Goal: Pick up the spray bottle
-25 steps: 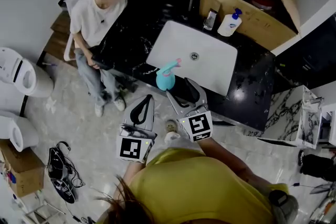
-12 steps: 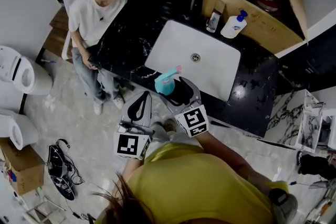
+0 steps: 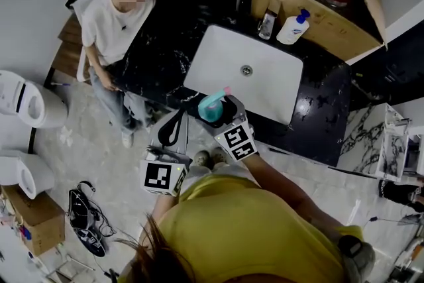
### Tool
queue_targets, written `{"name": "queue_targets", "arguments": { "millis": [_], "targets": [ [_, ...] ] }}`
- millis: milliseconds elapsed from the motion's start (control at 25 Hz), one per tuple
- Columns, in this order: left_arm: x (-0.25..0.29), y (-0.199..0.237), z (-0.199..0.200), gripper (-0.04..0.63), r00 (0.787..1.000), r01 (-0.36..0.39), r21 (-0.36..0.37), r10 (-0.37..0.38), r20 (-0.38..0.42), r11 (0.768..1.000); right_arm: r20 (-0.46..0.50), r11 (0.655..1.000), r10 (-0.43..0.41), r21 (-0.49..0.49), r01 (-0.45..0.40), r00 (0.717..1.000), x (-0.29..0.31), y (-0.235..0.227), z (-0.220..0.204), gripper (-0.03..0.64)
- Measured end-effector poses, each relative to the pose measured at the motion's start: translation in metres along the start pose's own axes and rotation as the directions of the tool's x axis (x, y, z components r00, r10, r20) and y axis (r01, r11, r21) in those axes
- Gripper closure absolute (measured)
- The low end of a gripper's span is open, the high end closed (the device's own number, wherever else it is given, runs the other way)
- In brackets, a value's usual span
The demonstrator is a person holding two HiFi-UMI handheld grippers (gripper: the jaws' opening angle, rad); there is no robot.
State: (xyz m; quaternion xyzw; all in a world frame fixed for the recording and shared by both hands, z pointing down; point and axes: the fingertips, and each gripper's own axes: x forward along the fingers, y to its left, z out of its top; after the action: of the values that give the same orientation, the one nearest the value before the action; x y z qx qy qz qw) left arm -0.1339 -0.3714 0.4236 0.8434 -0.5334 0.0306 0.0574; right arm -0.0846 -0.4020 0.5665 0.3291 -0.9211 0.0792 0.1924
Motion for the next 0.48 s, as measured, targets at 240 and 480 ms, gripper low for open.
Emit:
{"name": "queue_targets", "arguments": {
  "millis": [240,480],
  "targets": [
    [0.000,0.008,-0.006,0.597,1.000,0.010,-0.032,-0.010,-0.020,0.999,-0.063,0.999,0.013,-0.030,-0.015,0.998,0.016,0.002,-0.019,0.177],
    [-0.003,0.013,-0.009,0.597,1.000,0.010,-0.036,-0.011,-0.021,0.999,-0.052,0.999,-0.003,-0.048,0.000,0.999,0.018,0.000,-0.023,0.221]
  ]
}}
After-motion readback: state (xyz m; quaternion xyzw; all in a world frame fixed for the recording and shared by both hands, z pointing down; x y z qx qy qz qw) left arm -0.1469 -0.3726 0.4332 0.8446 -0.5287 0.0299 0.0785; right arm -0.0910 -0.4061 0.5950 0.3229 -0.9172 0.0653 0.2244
